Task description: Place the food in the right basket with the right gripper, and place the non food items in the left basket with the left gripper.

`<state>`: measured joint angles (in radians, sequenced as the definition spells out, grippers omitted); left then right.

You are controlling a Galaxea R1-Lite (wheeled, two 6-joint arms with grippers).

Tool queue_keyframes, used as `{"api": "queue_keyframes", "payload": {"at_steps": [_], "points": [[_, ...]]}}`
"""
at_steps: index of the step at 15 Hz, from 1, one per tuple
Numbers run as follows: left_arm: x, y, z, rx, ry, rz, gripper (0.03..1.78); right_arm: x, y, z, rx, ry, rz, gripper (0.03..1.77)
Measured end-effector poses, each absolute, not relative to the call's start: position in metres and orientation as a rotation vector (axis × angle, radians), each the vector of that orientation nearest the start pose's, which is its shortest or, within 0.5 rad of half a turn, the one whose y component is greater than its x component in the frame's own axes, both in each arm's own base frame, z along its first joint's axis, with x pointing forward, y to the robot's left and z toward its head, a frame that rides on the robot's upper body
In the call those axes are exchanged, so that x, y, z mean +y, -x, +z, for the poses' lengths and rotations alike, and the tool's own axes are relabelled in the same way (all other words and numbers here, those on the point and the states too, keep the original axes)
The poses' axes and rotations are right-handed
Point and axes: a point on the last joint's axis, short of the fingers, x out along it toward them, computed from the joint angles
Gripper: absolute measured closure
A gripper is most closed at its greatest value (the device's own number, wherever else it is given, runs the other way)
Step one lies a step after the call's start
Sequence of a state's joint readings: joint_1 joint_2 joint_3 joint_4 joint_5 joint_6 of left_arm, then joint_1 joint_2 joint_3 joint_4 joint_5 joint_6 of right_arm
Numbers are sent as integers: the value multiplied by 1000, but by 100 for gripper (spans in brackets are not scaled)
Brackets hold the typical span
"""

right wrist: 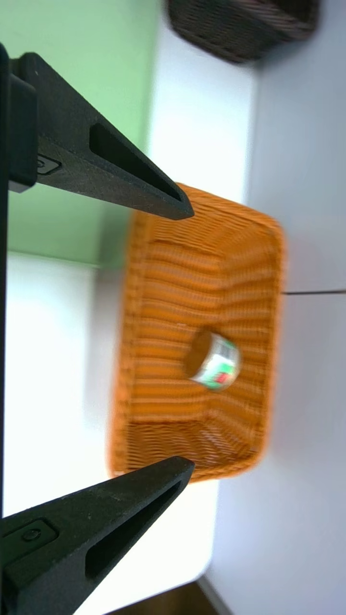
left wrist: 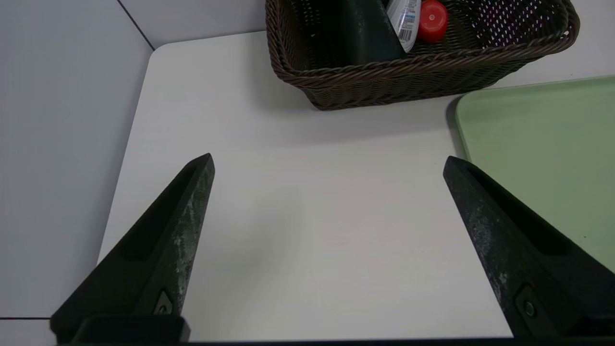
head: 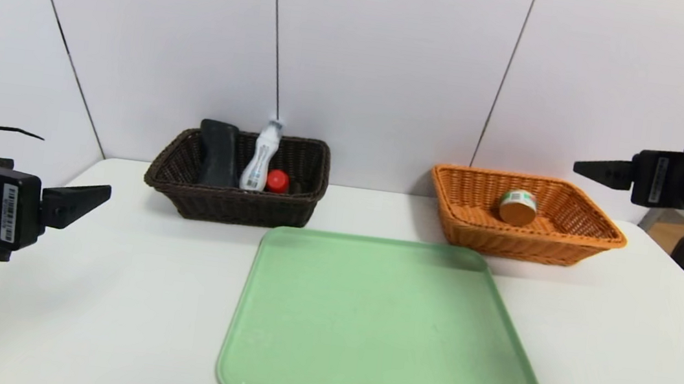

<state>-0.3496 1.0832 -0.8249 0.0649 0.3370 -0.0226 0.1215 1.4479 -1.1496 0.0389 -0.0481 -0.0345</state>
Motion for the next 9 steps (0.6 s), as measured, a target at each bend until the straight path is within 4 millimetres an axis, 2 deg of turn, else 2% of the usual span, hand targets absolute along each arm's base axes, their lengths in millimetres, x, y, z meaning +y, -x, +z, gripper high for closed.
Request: {"api": "queue_keyframes", "payload": {"at_steps": [4, 9], "points": [[-36, -121, 260, 299, -84, -8, 12, 27, -232, 286, 434, 99, 82, 11], [-24, -87, 259, 316, -89, -9, 12, 24, -207, 289, 587, 137, 86, 11]]}}
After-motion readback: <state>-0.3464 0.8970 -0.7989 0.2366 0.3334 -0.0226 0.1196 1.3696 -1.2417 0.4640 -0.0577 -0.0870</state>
